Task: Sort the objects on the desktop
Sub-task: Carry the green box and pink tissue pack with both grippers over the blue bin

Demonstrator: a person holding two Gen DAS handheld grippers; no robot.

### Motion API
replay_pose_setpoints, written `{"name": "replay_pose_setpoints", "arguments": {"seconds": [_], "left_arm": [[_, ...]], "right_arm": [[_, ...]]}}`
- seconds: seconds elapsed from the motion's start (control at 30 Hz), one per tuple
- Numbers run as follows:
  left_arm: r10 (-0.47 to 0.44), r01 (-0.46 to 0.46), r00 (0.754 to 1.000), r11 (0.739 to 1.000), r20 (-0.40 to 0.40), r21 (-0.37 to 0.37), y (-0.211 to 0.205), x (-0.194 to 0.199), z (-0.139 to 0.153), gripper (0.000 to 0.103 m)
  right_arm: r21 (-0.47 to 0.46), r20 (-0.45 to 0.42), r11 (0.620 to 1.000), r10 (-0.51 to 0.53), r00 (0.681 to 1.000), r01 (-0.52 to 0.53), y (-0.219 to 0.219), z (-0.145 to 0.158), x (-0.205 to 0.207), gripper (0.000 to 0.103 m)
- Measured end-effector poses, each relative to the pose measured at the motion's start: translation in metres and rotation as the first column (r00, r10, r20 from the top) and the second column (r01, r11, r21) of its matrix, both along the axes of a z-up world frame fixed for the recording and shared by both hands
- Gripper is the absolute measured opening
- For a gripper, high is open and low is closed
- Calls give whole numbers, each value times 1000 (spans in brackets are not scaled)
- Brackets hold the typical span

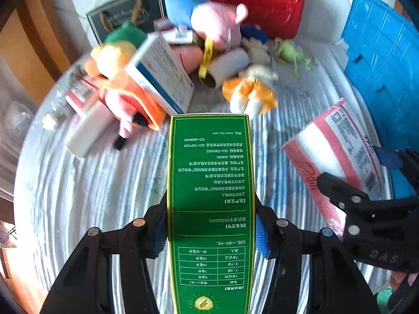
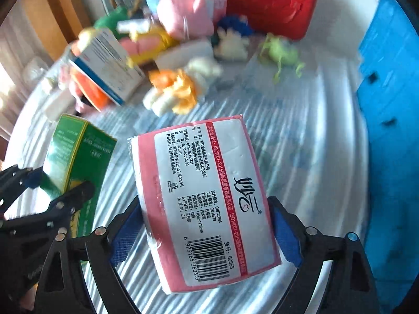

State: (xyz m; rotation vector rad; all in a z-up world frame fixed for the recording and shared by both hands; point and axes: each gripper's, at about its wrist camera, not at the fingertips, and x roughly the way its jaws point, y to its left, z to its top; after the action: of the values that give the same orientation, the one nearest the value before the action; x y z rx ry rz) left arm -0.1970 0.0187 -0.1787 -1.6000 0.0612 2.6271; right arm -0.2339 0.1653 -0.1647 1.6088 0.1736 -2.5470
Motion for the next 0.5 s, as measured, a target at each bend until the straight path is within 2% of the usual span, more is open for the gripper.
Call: {"name": "replay_pose_setpoints", "arguments": {"seconds": [0.07, 0.2, 0.37, 0.5], "left_arm": [[21, -21, 998, 1000, -60, 2, 1, 10, 23, 52], [57, -60, 980, 998, -188, -11, 9, 30, 70, 52], [49, -57, 948, 998, -316, -18, 17, 57, 124, 52], [8, -17, 918, 1000, -398, -19, 22, 78, 155, 52]], "right_arm": [[-5, -70, 1000, 5, 998, -5, 1, 23, 37, 91], [-21, -213, 999, 27, 977, -32, 8, 62, 51, 91], [-51, -354, 998, 11, 935, -31, 17, 121, 87, 91], [-52, -456, 999, -14, 890, -10, 18, 166, 122, 91]]}}
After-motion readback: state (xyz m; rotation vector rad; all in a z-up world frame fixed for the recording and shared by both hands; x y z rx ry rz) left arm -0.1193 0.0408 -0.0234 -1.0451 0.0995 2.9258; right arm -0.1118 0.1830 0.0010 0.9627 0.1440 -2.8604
